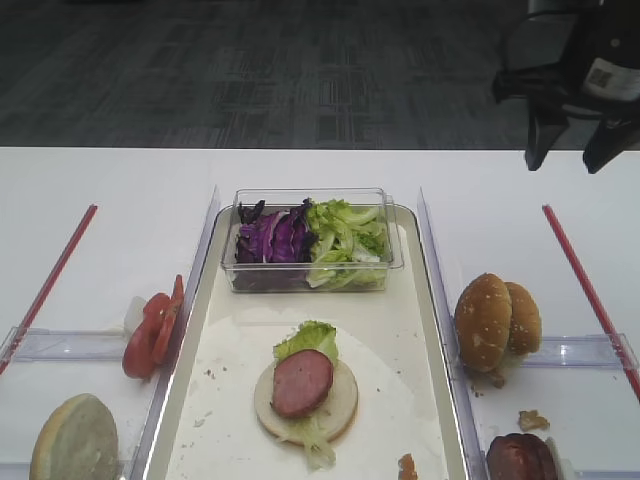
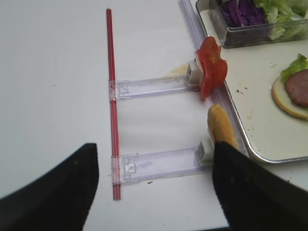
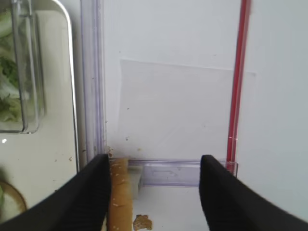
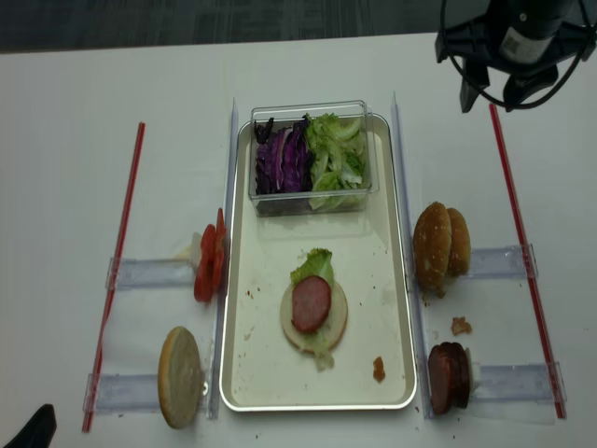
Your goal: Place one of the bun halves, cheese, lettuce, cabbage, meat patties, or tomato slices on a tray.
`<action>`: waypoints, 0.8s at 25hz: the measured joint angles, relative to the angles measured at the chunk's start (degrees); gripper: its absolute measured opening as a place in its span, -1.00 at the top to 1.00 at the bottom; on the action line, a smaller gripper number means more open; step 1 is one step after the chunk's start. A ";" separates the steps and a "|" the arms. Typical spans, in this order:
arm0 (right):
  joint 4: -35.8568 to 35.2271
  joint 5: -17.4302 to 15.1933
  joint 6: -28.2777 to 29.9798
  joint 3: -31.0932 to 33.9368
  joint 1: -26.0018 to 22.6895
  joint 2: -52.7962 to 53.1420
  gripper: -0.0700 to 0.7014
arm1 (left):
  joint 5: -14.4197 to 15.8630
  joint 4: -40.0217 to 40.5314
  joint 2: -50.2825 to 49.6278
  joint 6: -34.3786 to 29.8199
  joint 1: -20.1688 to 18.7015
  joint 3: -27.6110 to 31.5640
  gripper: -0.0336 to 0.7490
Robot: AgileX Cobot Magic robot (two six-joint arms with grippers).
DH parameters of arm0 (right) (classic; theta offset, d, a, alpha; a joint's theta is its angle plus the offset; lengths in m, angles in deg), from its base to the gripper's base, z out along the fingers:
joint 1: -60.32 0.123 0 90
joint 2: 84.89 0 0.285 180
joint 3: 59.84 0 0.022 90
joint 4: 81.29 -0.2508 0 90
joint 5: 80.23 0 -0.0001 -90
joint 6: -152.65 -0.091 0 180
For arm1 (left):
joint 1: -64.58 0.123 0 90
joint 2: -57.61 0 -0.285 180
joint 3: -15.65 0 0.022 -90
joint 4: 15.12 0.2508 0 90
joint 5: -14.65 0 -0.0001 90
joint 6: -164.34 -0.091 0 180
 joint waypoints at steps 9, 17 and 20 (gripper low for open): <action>0.00 0.00 0.31 0.00 -3.46 0.41 -0.30 | 0.00 0.00 0.00 0.00 0.00 0.00 -0.30; -0.32 0.00 1.89 0.49 -3.67 2.38 -0.30 | 0.00 0.00 0.00 0.00 0.00 0.00 -0.30; -0.02 0.00 2.41 3.30 -3.67 5.58 -0.30 | 0.00 0.00 0.00 0.00 0.00 0.00 -0.30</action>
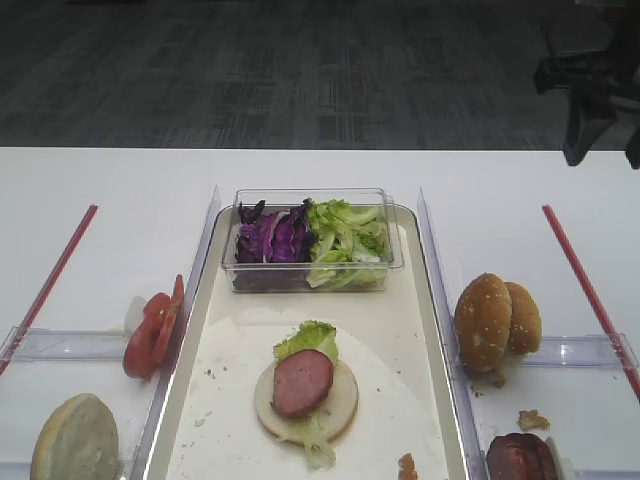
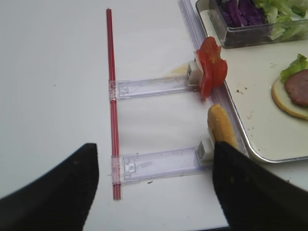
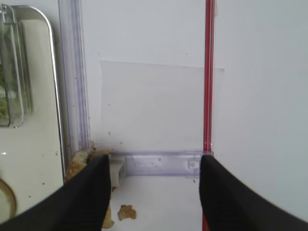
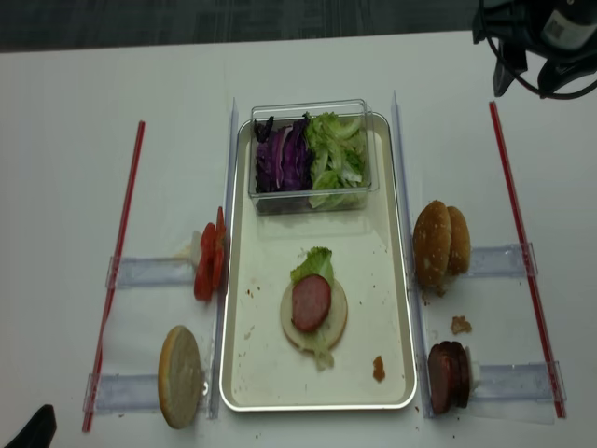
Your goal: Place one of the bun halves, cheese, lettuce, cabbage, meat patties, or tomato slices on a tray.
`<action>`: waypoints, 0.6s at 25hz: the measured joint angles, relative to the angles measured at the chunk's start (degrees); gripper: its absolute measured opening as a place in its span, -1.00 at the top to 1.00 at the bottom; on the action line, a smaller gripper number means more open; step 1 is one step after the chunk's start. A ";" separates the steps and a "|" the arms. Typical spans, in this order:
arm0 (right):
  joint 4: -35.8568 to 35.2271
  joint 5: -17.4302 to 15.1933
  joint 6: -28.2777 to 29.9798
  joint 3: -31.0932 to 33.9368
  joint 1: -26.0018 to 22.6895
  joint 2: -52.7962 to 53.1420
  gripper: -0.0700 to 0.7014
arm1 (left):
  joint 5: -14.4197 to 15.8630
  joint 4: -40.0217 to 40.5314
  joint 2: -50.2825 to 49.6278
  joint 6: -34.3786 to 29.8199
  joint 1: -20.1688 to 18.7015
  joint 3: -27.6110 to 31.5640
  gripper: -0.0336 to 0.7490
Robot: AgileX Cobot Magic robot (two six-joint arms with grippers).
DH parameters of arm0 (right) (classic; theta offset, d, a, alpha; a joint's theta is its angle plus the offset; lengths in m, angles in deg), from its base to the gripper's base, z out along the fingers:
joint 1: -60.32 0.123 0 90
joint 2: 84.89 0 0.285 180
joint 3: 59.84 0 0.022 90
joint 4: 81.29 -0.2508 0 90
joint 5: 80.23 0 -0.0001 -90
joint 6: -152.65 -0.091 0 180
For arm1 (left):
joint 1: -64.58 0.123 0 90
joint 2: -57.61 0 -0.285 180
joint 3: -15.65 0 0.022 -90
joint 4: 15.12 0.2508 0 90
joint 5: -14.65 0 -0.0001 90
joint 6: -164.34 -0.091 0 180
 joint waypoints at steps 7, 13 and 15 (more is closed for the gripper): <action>0.93 0.00 1.92 11.83 0.00 10.12 -0.30 | 0.00 0.00 0.00 0.00 0.00 0.00 -0.30; 0.93 -0.16 2.68 19.65 0.00 21.46 -0.30 | 0.00 0.00 0.00 0.00 0.00 0.00 -0.30; 1.05 -0.37 2.68 21.71 0.00 25.23 -0.30 | 0.00 0.00 0.00 0.00 0.00 0.00 -0.30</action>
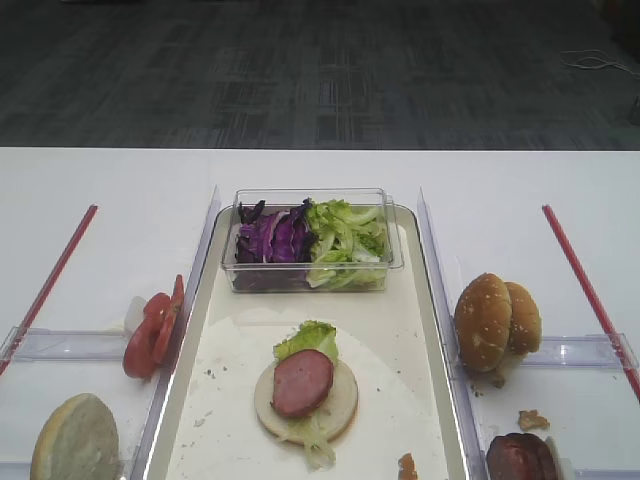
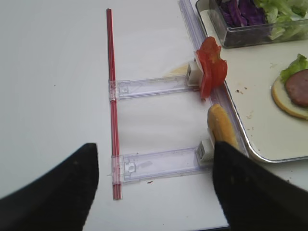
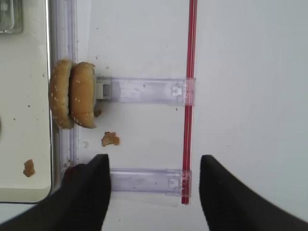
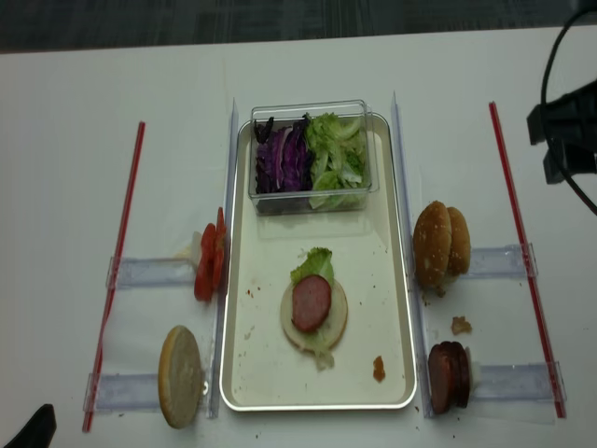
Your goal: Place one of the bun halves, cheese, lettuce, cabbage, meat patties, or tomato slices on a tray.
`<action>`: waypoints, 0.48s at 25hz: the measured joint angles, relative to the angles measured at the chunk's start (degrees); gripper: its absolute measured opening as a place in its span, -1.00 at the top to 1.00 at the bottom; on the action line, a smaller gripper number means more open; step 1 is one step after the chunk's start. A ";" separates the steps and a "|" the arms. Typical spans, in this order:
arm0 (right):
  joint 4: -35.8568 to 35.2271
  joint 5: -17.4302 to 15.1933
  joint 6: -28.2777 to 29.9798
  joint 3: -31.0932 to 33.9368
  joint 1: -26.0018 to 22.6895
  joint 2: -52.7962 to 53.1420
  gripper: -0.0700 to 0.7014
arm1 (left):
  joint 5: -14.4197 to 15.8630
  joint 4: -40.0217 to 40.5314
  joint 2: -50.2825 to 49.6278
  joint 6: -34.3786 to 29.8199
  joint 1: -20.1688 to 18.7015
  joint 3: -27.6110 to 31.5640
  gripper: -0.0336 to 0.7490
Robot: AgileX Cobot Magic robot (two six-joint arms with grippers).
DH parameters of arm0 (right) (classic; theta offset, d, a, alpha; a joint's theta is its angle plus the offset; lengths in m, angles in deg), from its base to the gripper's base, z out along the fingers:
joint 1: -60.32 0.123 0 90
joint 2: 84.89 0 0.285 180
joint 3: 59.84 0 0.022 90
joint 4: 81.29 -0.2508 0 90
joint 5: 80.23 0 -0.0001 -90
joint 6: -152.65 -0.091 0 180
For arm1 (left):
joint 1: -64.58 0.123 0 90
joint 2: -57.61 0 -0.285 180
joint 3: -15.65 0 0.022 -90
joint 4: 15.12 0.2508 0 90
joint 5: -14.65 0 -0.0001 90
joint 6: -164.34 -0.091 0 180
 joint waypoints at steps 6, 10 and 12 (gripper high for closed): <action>0.36 -0.24 0.00 6.45 0.00 10.04 -0.30 | 0.00 0.00 0.00 0.00 0.00 0.00 -0.30; 1.47 -0.24 0.00 11.04 0.00 17.07 -0.30 | 0.00 0.00 0.00 0.00 0.00 0.00 -0.30; 2.29 -0.37 0.00 13.56 0.00 20.50 -0.30 | 0.00 0.00 0.00 0.00 0.00 0.00 -0.30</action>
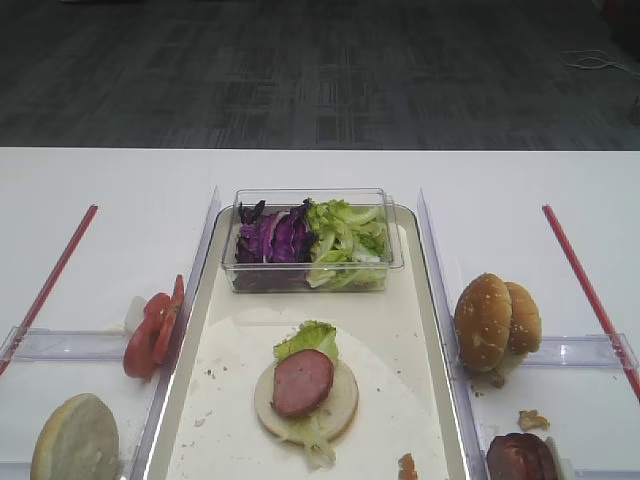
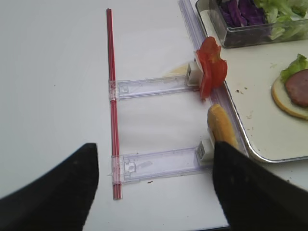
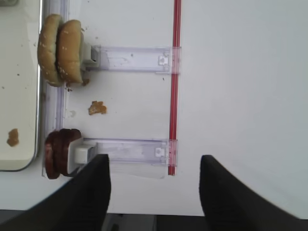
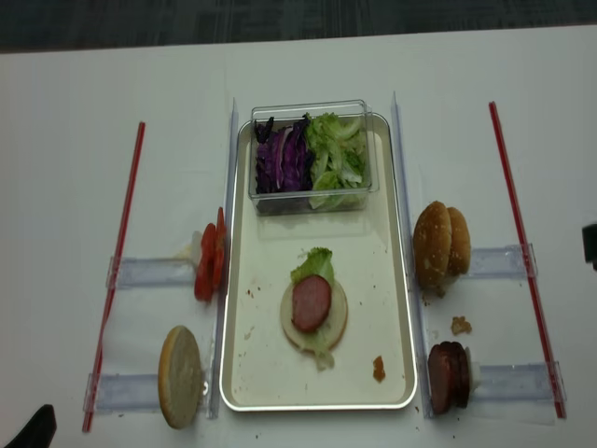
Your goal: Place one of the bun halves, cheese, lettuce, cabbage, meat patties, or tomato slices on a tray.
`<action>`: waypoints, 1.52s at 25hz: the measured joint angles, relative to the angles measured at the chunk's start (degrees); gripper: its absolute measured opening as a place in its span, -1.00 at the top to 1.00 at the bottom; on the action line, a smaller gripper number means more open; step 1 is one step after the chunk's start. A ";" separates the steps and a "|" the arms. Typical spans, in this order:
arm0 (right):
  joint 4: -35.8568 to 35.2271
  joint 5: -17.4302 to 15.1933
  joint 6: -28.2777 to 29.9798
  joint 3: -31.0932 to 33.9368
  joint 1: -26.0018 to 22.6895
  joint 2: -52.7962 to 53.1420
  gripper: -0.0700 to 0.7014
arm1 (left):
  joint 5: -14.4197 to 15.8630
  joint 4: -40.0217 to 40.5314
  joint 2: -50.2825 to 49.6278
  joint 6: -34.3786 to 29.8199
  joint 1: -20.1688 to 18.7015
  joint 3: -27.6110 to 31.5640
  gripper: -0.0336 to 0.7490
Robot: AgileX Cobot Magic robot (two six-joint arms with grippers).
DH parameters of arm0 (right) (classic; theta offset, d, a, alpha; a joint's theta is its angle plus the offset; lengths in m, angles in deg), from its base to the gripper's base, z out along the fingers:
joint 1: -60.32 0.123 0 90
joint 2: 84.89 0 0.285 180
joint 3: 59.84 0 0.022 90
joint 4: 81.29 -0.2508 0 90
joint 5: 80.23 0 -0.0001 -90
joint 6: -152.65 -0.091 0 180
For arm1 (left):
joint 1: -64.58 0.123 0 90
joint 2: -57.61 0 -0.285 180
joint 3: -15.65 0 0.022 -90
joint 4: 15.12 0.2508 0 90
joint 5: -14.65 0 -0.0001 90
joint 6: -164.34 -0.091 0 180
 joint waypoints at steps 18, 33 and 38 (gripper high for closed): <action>2.19 -1.33 0.91 14.60 0.00 34.13 -0.21 | 0.00 0.00 0.00 0.00 0.00 0.00 -0.30; 1.33 -0.63 3.98 20.12 0.00 50.78 -0.17 | 0.00 0.00 0.00 0.00 0.00 0.00 -0.30; 0.83 4.37 4.21 22.31 0.00 50.78 -0.17 | 0.00 0.00 0.00 0.00 0.00 0.00 -0.30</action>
